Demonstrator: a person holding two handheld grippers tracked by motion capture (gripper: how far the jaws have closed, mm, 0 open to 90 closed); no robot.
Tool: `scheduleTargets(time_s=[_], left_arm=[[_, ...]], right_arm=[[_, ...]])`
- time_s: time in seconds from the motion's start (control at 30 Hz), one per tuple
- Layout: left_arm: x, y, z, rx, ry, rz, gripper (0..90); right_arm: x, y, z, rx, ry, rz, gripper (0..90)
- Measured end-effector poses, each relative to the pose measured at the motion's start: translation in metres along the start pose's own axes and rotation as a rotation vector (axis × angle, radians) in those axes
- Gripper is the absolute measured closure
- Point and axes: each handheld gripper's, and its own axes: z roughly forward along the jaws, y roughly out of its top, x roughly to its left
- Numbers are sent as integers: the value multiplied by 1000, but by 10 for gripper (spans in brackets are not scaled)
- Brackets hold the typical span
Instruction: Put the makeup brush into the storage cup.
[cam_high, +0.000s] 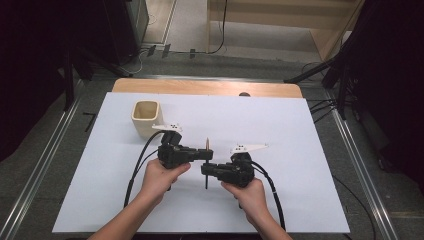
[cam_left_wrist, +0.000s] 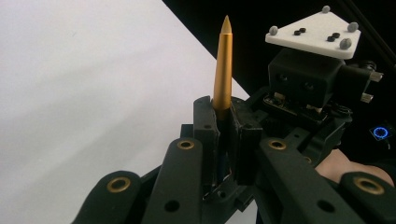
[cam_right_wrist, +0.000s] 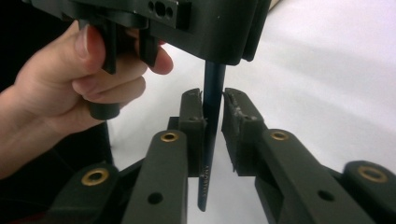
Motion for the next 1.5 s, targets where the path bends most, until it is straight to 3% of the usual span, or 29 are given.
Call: scheduleTargets(time_s=[0.57,0.8,1.0,1.5], left_arm=[[2,6,-9,25,41,24,839],[4,8,-14,37,60,33,839],[6,10,-20,38,85,39,839],[9,16,-38,54,135,59,839]], right_arm=[[5,2,-3,18,-36,-90,490],[7,2,-7,30,-56,-158,403],[7,3,-11,40,-60,-198,361],[5,3,-25,71,-144,-312,277]])
